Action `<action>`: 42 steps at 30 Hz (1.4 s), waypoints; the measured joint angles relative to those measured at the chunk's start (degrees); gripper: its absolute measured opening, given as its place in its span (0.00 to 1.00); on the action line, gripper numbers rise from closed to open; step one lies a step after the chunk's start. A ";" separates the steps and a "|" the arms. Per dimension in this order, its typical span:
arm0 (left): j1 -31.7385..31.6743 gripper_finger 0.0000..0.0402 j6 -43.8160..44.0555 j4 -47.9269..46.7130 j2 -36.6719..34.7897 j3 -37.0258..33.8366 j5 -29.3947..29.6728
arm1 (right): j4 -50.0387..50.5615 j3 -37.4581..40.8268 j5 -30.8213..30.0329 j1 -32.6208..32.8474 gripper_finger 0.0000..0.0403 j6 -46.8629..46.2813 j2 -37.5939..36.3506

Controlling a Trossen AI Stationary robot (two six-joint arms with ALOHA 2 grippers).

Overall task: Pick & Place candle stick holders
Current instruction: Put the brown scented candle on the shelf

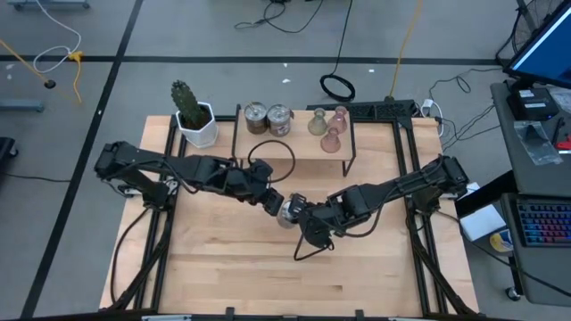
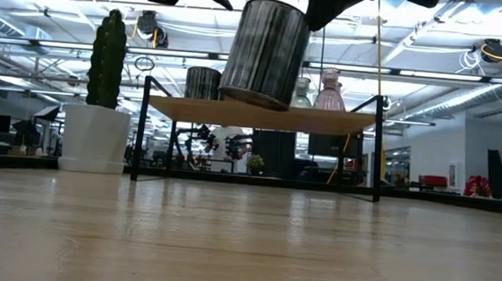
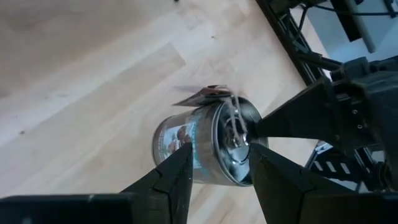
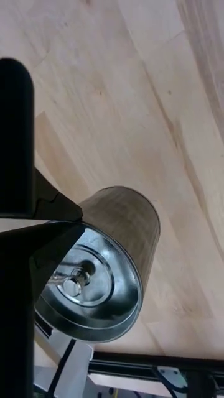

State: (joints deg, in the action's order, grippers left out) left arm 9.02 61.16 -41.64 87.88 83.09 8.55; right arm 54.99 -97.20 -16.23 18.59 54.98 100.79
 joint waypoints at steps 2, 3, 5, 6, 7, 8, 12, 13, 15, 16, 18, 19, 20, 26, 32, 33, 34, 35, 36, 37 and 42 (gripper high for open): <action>0.00 0.40 0.57 0.09 0.02 0.00 -0.02 | -0.38 0.08 0.05 -0.10 0.00 0.15 -0.02; 0.03 0.40 0.88 0.22 0.04 0.00 -0.04 | -0.42 0.10 0.07 -0.13 0.00 0.27 -0.02; 0.11 0.40 1.11 0.15 0.02 0.00 -0.03 | -0.26 0.15 0.06 -0.13 0.00 0.33 -0.02; 0.11 0.40 1.06 0.19 0.02 0.00 -0.04 | -0.21 0.15 0.20 -0.13 0.00 0.33 -0.02; 0.11 0.40 0.95 0.17 0.02 0.00 -0.11 | -0.25 0.15 0.72 -0.15 0.00 0.34 -0.02; 0.11 0.40 0.92 0.13 0.02 0.00 -0.51 | -0.34 0.15 1.42 -0.24 0.00 0.39 -0.02; 0.11 0.39 -2.43 -0.22 0.02 0.00 -2.60 | -0.38 0.19 3.10 -0.22 0.00 1.47 -0.02; 0.11 0.39 -3.97 -0.22 0.02 0.00 -2.66 | -0.44 0.19 3.06 -0.20 0.00 1.74 -0.02; 0.11 0.39 -7.79 -0.23 0.02 0.00 -3.11 | -0.88 0.19 3.20 -0.21 0.00 2.53 -0.02; 0.11 0.39 -9.89 -0.22 0.02 0.00 -3.13 | -0.93 0.19 3.21 -0.22 0.00 2.94 -0.02; 0.14 0.39 -15.56 -0.22 0.02 0.00 -3.13 | -0.87 0.19 3.22 -0.24 0.00 3.39 -0.02; 0.20 0.39 -18.71 -0.20 0.02 0.00 -3.04 | -0.75 0.19 3.32 -0.24 0.00 3.79 -0.02; 0.35 0.39 -21.75 -0.13 0.02 0.00 -2.64 | -0.67 0.19 3.67 -0.24 0.00 4.13 -0.02; 2.98 0.39 -44.59 1.50 0.02 0.00 3.48 | -0.60 0.19 6.14 -0.22 0.00 2.71 -0.02; 7.61 0.40 -66.64 1.47 2.23 0.00 11.47 | -0.49 0.19 5.95 -1.52 0.00 2.10 -0.02; 8.29 0.39 -70.00 1.67 2.83 0.00 12.32 | -0.34 0.19 5.95 -1.72 0.00 2.10 -0.02; 8.97 0.39 -73.20 1.52 3.38 0.00 13.20 | -0.32 0.19 6.02 -1.86 0.00 2.10 -0.02; 9.58 0.40 -76.33 1.23 3.93 0.00 14.10 | -0.34 0.19 6.24 -2.08 0.00 2.10 -0.02; 10.03 0.39 -78.90 1.21 4.58 0.00 15.10 | -0.32 0.21 7.01 -2.30 0.00 2.10 -0.02; 10.39 0.40 -80.51 1.22 5.14 0.00 16.71 | -0.30 0.19 8.06 -2.51 0.00 2.08 -0.02; 10.29 0.40 -82.09 1.39 6.56 0.00 21.60 | 1.06 0.21 10.07 -2.83 0.00 0.08 -0.02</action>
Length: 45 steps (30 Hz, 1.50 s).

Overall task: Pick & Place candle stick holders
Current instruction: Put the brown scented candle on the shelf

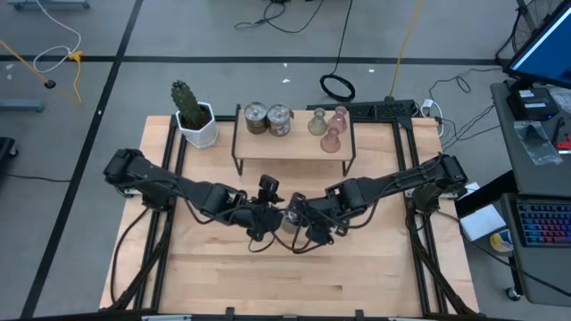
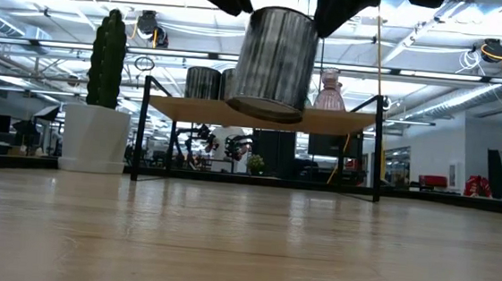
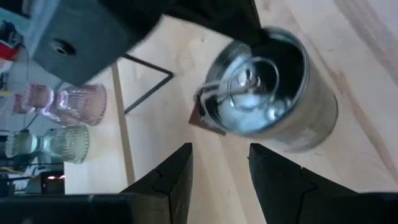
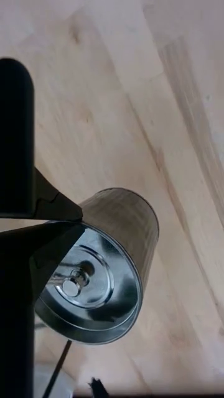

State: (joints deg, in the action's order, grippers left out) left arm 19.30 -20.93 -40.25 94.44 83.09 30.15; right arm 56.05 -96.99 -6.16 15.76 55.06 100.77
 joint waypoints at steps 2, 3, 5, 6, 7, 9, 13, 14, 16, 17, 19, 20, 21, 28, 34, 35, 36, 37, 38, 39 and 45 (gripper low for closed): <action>-0.24 0.40 0.01 -0.19 0.11 0.00 -0.09 | 0.86 0.00 0.47 -0.05 0.00 -0.72 0.00; -0.35 0.40 0.00 -0.13 0.11 0.00 -0.36 | 1.00 0.00 0.44 -0.05 0.00 -0.88 0.00; -0.68 0.40 0.13 0.28 0.11 0.00 -1.61 | 0.87 0.02 0.44 -0.05 0.00 -1.31 0.00; -0.77 0.40 0.44 0.62 0.11 0.00 -1.95 | 0.61 0.02 0.44 -0.05 0.00 -1.43 0.00; -0.79 0.40 0.47 0.91 0.11 0.00 -2.05 | 0.40 0.02 0.44 -0.05 0.00 -1.45 0.00; -0.80 0.40 0.49 1.01 0.11 0.00 -1.96 | 0.35 0.02 0.44 -0.05 0.00 -1.77 0.00; -0.73 0.40 2.21 1.19 0.11 0.00 -2.05 | 0.32 0.02 0.47 -0.05 0.00 -2.64 0.00; -0.64 0.40 2.96 1.41 0.11 0.00 -2.07 | 0.17 0.02 0.47 -0.05 0.00 -2.79 0.00; -0.41 0.40 4.48 1.63 0.11 0.00 -2.04 | -0.39 0.02 0.65 -0.05 0.00 -2.96 0.00; -0.25 0.40 5.16 1.78 0.11 0.00 -2.03 | -0.76 0.02 1.24 -0.05 0.00 -2.96 0.00; 0.26 0.40 7.31 2.23 0.11 0.00 -1.86 | -1.35 0.02 2.00 -0.05 0.00 -3.20 0.00; 0.57 0.40 8.33 2.51 0.11 0.00 -1.70 | -1.38 0.02 2.02 -0.05 0.00 -3.20 0.00; 0.79 0.40 8.94 2.52 0.11 0.00 -1.69 | -1.31 0.02 2.00 -0.05 0.00 -3.14 0.00; 2.65 0.40 8.49 0.36 0.11 0.00 -1.20 | -2.05 0.02 3.37 -0.03 0.00 -3.27 0.00; 4.18 0.39 9.00 0.19 0.11 0.00 -1.50 | -0.94 0.02 3.96 0.30 0.00 -3.15 0.00; 4.45 0.39 8.50 -0.10 0.11 0.00 -1.59 | -0.85 0.02 4.43 0.39 0.00 -3.26 0.00; 4.74 0.39 7.83 -0.35 0.09 0.00 -1.55 | -0.92 0.02 4.75 0.43 0.00 -3.29 0.00; 5.07 0.40 6.90 -0.58 0.11 0.00 -1.42 | -0.94 0.02 4.84 0.44 0.00 -3.29 0.00; 5.36 0.39 5.84 -1.00 0.11 0.00 -1.43 | -0.94 0.02 4.88 0.49 0.00 -3.29 0.00; 5.65 0.39 4.80 -1.52 0.11 0.00 -1.44 | -0.86 0.02 4.90 0.51 0.00 -3.31 0.00; 5.99 0.39 -1.15 -2.22 0.11 0.00 -1.63 | 1.65 0.02 6.27 0.74 0.00 -3.09 0.00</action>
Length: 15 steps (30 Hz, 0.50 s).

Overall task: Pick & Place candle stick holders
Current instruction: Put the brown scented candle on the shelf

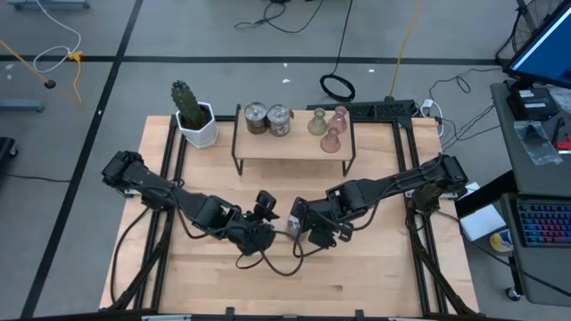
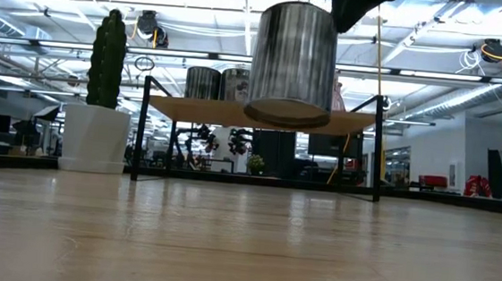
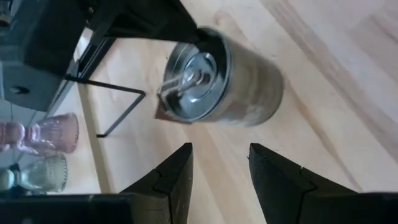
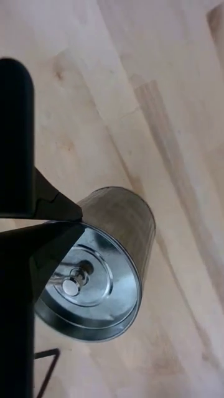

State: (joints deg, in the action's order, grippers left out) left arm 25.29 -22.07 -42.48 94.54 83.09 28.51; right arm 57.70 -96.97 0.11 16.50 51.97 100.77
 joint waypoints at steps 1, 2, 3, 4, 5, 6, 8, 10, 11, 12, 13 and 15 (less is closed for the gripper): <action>-0.13 0.39 -1.08 0.00 0.00 -0.02 -0.01 | 0.00 0.00 0.15 0.07 0.00 0.14 0.00; -0.31 0.39 -1.96 0.01 -0.01 -0.02 -0.06 | -0.01 0.00 0.27 0.13 0.00 0.24 0.00; -0.44 0.40 -2.64 0.07 0.00 -0.02 -0.20 | -0.03 0.00 0.45 0.17 0.00 0.32 0.00; -0.52 0.39 -2.93 0.15 -0.01 -0.02 -0.35 | -0.02 0.00 0.61 0.19 0.00 0.32 0.00; -0.56 0.39 -2.94 0.22 0.00 -0.02 -0.51 | 0.14 0.00 0.66 0.17 0.00 0.32 0.00; -0.56 0.39 -2.92 0.36 0.00 -0.02 -0.81 | 0.46 0.00 0.76 0.13 0.00 0.32 0.00; -0.60 0.39 -2.86 1.10 0.36 -0.02 -1.80 | 1.10 0.00 1.73 0.06 0.00 0.16 0.00; -0.49 0.39 -2.89 1.86 1.02 -0.02 -1.43 | 1.28 0.00 2.99 0.02 0.00 0.03 0.00; -0.31 0.39 -2.85 1.85 1.19 -0.11 -1.10 | 1.46 0.00 3.20 0.07 0.00 0.12 0.00; -0.22 0.39 -2.69 2.03 1.41 -0.13 -1.05 | 1.79 0.00 3.38 0.13 0.00 0.14 0.00; -0.26 0.39 -2.48 2.85 1.73 -0.11 -0.88 | 2.19 0.00 3.51 0.19 0.00 0.13 0.00; -0.28 0.39 -2.31 3.64 2.21 -0.02 -0.13 | 2.89 0.00 4.78 0.13 0.00 0.06 0.00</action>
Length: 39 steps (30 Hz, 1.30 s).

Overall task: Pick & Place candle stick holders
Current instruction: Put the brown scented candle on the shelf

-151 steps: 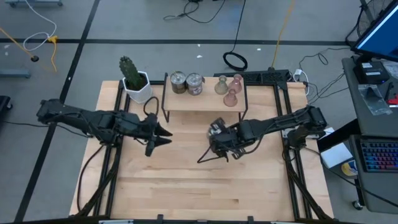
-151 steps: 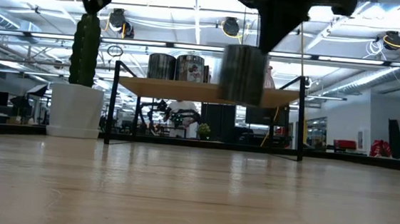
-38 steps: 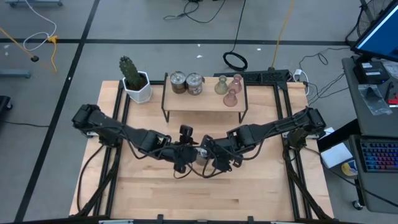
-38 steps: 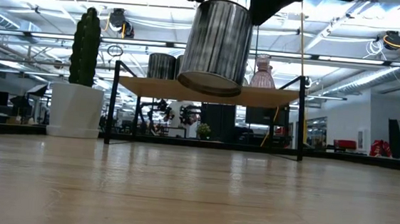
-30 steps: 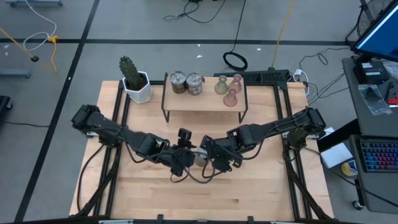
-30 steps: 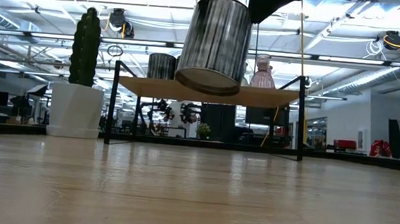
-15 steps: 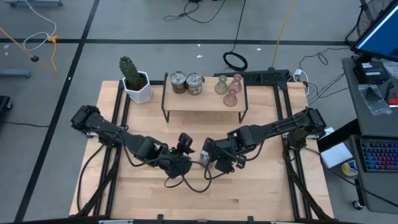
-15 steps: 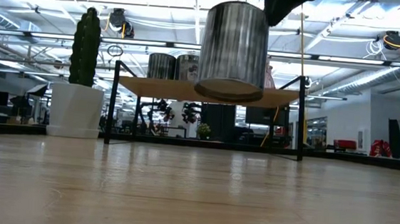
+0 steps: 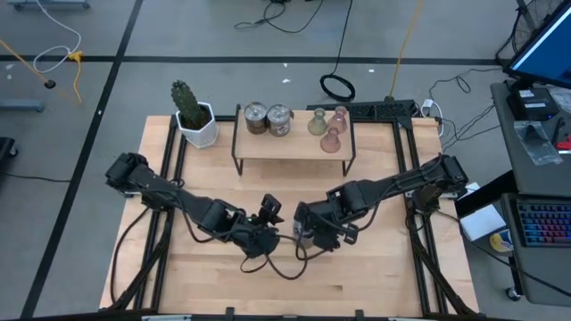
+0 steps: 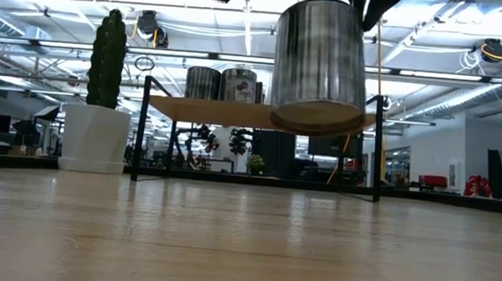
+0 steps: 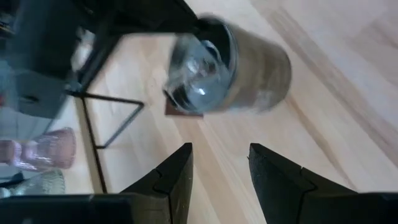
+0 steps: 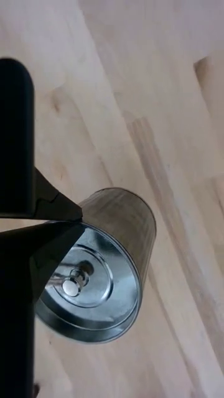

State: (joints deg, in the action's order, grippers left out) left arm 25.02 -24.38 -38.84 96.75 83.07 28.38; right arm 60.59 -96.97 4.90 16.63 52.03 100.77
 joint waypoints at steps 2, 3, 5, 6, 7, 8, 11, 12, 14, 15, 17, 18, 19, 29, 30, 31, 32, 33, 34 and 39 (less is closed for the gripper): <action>0.19 0.39 0.00 -0.66 0.18 -0.11 -0.02 | 0.49 0.00 1.26 -0.03 0.00 -0.88 0.00; 0.18 0.39 0.02 -0.50 0.47 -0.08 0.09 | 0.49 0.00 1.41 0.02 0.00 -1.61 0.00; 0.03 0.39 -0.37 -0.81 1.01 0.04 0.61 | 0.51 0.00 1.32 0.23 0.00 -2.10 0.00; 0.17 0.39 -0.66 -1.81 1.19 -0.01 0.81 | 0.64 0.02 1.38 0.32 0.00 -2.31 0.00; 0.27 0.39 -0.75 -2.67 1.28 -0.09 0.82 | 0.36 0.42 1.42 0.40 0.00 -2.87 0.00; 0.28 0.39 -0.84 -2.82 1.30 -0.11 0.69 | -0.38 1.28 1.43 0.47 0.00 -3.40 -0.03; 0.32 0.39 -1.61 -2.28 1.58 0.00 -0.25 | -3.99 5.08 0.99 0.67 0.00 -4.47 0.05; 0.53 0.39 -1.84 -2.55 1.70 -0.02 -0.64 | -4.73 6.25 0.40 0.78 0.00 -4.85 0.13; 0.86 0.39 -2.59 -1.96 1.78 -0.04 -1.55 | -6.22 8.49 -1.80 1.12 0.00 -5.25 0.11; 1.01 0.39 -2.80 -1.30 1.72 -0.04 -1.71 | -7.33 9.49 -2.62 1.15 0.00 -5.04 0.11; 1.11 0.39 -2.94 -0.57 1.66 -0.04 -1.97 | -9.86 11.13 -3.36 1.21 0.00 -4.83 0.11; 1.07 0.39 -2.95 -0.15 1.67 -0.04 -2.01 | -10.69 11.69 -3.30 1.21 0.00 -4.85 0.11; 1.01 0.39 -2.95 0.25 1.68 -0.04 -2.13 | -11.28 12.09 -3.29 1.21 0.00 -4.85 0.11; 0.89 0.38 -8.12 6.45 5.96 -0.02 -3.71 | -10.16 12.66 -3.45 1.21 0.00 -1.64 0.73; 0.89 0.36 -8.86 6.31 6.33 -0.02 -3.62 | -9.94 12.66 -3.45 1.21 0.00 -1.50 1.12; 0.89 0.35 -9.74 5.95 6.75 -0.02 -3.64 | -10.01 12.66 -3.48 1.21 0.00 -1.42 1.36; 0.89 0.34 -10.40 6.17 7.30 -0.02 -3.86 | -10.34 12.68 -3.60 1.21 0.00 -1.09 1.40; 0.89 0.32 -11.17 6.52 7.79 -0.02 -3.92 | -10.69 12.70 -3.77 1.21 0.00 -0.38 1.40; 0.90 0.31 -11.94 6.39 8.21 -0.02 -3.37 | -10.75 12.70 -3.86 1.21 0.00 0.16 1.38; 1.05 0.26 -13.31 7.18 8.66 -0.02 -2.45 | -9.06 12.70 -5.08 1.45 0.00 1.91 1.38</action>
State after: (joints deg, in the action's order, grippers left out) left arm 26.06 -37.69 -31.65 105.41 83.05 25.93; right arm 51.53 -84.27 -0.19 18.09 53.94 102.15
